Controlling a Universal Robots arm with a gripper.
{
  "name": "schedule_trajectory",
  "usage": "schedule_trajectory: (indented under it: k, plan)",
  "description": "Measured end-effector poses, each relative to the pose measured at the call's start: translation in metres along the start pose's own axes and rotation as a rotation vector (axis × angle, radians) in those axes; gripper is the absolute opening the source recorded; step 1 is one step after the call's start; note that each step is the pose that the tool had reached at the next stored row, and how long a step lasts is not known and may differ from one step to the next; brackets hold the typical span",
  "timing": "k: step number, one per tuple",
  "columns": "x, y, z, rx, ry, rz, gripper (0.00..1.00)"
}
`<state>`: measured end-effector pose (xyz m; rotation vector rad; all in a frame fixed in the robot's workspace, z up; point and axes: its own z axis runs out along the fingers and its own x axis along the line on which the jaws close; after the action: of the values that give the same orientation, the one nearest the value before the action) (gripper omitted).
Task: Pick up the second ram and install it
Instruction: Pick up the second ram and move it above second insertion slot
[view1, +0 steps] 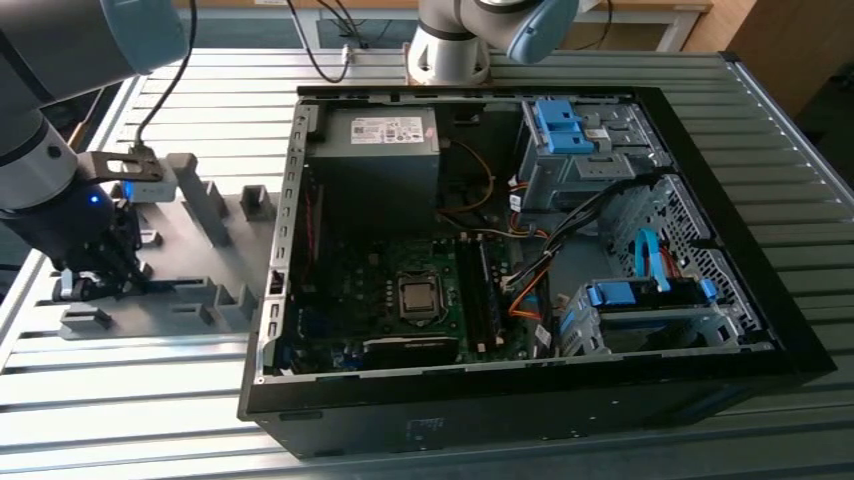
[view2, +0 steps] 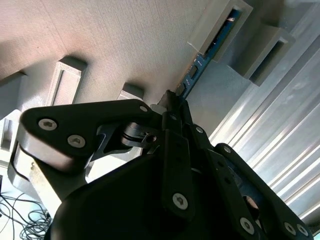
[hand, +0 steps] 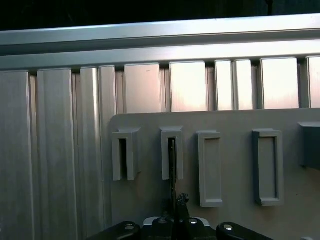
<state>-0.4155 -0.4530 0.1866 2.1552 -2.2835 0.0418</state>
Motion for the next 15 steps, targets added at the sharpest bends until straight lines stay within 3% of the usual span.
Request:
schedule_trajectory:
  k: [3, 6, 12, 15]
  plan:
    - [0.0, 0.0, 0.0, 0.0, -0.0001, -0.002, 0.14]
    - [0.0, 0.0, 0.0, 0.0006, -0.0006, -0.034, 0.14]
    - [0.0, 0.0, 0.0, 0.0008, -0.0008, -0.04, 0.14]
    - [0.0, 0.0, 0.0, 0.0014, -0.0014, -0.073, 0.14]
